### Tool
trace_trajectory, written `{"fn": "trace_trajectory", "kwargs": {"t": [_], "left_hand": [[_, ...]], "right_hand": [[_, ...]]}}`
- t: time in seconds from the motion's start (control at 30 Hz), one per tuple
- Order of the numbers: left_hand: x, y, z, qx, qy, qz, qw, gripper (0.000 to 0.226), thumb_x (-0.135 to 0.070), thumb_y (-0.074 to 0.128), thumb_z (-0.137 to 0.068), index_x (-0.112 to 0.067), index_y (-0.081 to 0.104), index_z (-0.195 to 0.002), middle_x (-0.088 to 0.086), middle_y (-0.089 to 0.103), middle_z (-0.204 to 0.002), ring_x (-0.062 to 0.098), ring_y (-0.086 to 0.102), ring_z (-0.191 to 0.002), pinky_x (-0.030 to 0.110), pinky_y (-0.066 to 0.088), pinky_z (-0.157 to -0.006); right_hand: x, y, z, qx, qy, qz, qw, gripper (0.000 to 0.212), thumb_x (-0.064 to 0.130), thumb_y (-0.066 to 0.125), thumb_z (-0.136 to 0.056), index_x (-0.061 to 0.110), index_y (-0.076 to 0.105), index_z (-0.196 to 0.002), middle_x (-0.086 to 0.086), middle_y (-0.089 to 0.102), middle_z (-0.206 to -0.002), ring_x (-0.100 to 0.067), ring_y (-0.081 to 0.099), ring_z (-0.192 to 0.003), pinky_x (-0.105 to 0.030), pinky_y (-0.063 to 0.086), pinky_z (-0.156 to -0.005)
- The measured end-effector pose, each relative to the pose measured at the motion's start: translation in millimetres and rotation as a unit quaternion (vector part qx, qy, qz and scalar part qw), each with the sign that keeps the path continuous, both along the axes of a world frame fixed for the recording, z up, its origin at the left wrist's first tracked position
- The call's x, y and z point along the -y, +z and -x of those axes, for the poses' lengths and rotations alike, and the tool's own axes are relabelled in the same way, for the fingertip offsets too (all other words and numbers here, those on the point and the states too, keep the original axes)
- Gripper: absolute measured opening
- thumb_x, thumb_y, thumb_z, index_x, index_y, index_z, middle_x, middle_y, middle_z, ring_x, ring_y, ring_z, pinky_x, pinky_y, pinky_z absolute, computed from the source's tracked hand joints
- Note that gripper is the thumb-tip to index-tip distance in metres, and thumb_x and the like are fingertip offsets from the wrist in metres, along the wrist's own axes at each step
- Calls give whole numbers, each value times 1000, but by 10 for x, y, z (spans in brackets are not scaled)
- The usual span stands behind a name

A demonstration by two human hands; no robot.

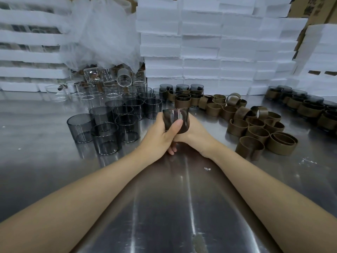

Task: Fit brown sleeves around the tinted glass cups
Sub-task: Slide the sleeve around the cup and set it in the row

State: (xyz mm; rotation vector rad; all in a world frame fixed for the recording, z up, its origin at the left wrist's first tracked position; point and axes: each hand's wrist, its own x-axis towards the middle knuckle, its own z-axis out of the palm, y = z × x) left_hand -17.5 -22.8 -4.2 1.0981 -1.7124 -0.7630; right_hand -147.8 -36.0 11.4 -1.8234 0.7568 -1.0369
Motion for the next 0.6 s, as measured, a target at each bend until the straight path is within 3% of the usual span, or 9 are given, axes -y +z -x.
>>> {"fn": "trace_trajectory", "kwargs": {"t": [0.07, 0.17, 0.23, 0.3, 0.33, 0.43, 0.53, 0.6], "left_hand": [[9, 6, 16, -45, 7, -36, 998, 41, -47, 48, -96, -13, 34, -115, 3, 66, -80, 19, 68, -53, 26, 49, -38], [16, -2, 18, -44, 37, -66, 996, 45, -52, 43, -96, -11, 42, -116, 0, 69, -78, 19, 70, -58, 29, 53, -42], [17, -10, 15, 1, 56, -58, 997, 44, -54, 40, -97, -12, 49, -108, -2, 68, -66, 17, 67, -49, 25, 51, -43], [26, -9, 6, 33, 71, -41, 996, 42, -57, 45, -94, -16, 47, -100, -4, 65, -66, 10, 59, -39, 20, 44, -38], [31, -7, -2, 35, 74, -35, 996, 40, -57, 48, -92, -18, 45, -97, -4, 64, -67, 8, 55, -36, 19, 42, -37], [43, -14, -35, 44, 43, -25, 998, 38, -54, 48, -94, -18, 52, -104, -2, 61, -59, 7, 51, -38, 19, 40, -41], [38, -11, -39, 30, -2, -24, 999, 25, -48, 46, -97, -24, 53, -92, -1, 59, -55, 11, 53, -43, 20, 41, -44], [39, -11, -25, -4, -33, -34, 999, 27, -44, 44, -100, -23, 52, -85, 2, 57, -55, 17, 55, -48, 24, 44, -45]], "right_hand": [[23, -39, -60, 18, -81, 22, 996, 30, -6, 68, -75, 6, 56, -100, -13, 64, -75, -29, 63, -60, -37, 49, -50], [54, -107, -66, -5, -238, 64, 969, 64, 11, 75, -77, 19, 41, -130, 15, 61, -94, 5, 61, -80, -9, 46, -68], [56, -141, -80, -57, -234, 82, 967, 81, 9, 72, -79, 17, 25, -145, 17, 58, -101, 3, 60, -92, -6, 45, -76], [61, -175, -107, -90, -202, 92, 971, 94, 5, 70, -78, 14, 12, -151, 12, 57, -112, -5, 59, -104, -10, 45, -87], [60, -181, -120, -97, -188, 95, 973, 97, 4, 71, -78, 14, 9, -152, 13, 57, -113, -1, 59, -104, -8, 44, -87], [66, -141, -64, -71, -149, 59, 985, 98, -4, 75, -73, 12, 17, -150, 19, 58, -105, 11, 63, -83, -7, 47, -69], [59, -49, 38, -6, -88, -12, 996, 86, -15, 76, -66, 14, 37, -138, -1, 68, -97, -10, 69, -72, -23, 55, -62], [19, 7, 43, 22, -17, -36, 999, 60, -14, 72, -65, 11, 52, -115, -19, 68, -86, -28, 66, -63, -35, 54, -57]]}}
